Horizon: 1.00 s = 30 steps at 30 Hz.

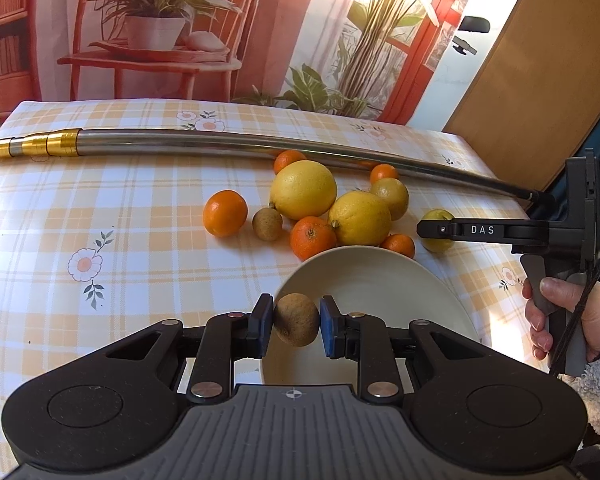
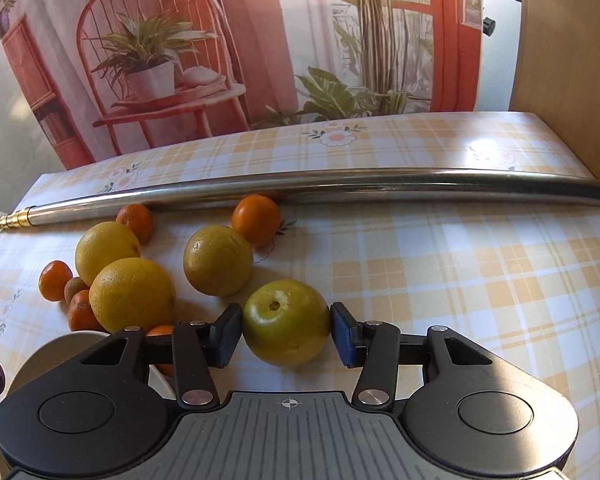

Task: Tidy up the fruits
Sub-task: 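Grasp a small brown kiwi with the left tool while the right tool grasps a yellow-green plum, then carry both fruits over the white plate and open both tools to drop them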

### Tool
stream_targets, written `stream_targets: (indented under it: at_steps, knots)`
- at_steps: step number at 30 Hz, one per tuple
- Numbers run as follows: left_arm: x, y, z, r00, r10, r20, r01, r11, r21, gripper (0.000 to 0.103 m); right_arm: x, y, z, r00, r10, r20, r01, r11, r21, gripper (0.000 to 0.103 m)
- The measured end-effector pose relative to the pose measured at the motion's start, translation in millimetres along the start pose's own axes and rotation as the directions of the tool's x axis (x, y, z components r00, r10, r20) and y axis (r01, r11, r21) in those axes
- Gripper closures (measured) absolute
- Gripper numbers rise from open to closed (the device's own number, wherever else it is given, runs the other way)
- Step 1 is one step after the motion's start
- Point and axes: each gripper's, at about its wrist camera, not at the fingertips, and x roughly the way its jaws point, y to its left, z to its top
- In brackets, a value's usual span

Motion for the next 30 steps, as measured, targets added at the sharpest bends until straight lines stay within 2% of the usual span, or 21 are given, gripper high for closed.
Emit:
stream_targets:
  at_steps: [7,14,30]
  knots:
    - [-2.7,-1.8,-3.4,1.0,-0.012,-0.008,0.012,1.0,0.017,0.077,-36.8,8.8,-2.5,0.999,0.026,0.041,-0.025,0.999,-0.033,0.059]
    - [-4.5,-3.2,-7.0,1.0,-0.008,-0.017,0.009,0.999,0.036,0.077,-67.7,30.3,-8.8,0.996,0.085,0.03,-0.082,0.993,-0.085,0.059]
    - [-2.7,-15.0,-15.9,0.999,-0.003,-0.046,0.007,0.995,0.101,0.077,-73.0,64.9,-47.0,0.988,0.134,-0.079,-0.147,0.969,-0.198,0.059]
